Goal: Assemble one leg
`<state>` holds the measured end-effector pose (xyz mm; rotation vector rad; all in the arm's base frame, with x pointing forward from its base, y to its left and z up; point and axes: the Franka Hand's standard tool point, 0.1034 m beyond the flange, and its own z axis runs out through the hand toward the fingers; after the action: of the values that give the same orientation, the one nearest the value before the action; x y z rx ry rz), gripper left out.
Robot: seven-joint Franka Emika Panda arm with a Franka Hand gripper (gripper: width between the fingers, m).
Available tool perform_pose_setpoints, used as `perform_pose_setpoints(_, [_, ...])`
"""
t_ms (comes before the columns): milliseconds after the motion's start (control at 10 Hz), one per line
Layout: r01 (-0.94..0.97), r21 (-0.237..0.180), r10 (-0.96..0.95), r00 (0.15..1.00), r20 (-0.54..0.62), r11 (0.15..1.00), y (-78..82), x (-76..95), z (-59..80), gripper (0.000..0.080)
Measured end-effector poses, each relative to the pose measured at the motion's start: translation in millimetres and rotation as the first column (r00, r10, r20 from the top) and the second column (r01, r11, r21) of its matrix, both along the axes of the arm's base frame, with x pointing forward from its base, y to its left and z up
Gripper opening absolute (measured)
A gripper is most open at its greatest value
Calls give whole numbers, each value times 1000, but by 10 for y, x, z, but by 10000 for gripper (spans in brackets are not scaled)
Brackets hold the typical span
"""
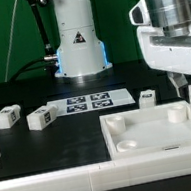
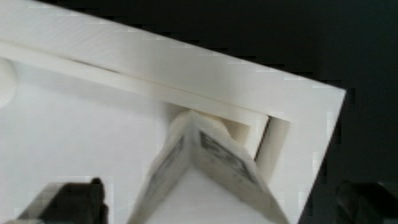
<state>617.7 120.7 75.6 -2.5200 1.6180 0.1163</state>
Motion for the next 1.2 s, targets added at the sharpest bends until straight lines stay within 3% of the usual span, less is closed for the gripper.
perform_pose_setpoints(200, [-177,3,177,984,-6,984,38,-15,27,649])
perform_pose_setpoints(300, [-312,-17,312,950,-9,950,46,-27,31,649])
perform_pose_setpoints(500, [-575,-52,576,818,-2,816,36,-34,15,649])
perform_pose_setpoints(800, [-749,-65,751,660,17,659,1,-34,1,649])
perform_pose_setpoints(900, [-823,-70,826,563,31,564,-11,-33,-5,649])
perform_pose_setpoints(1100, [-845,-76,849,528,37,529,-37,-26,-8,649])
perform_pose_setpoints(1200, [-845,-76,848,528,37,530,-36,-26,-8,534])
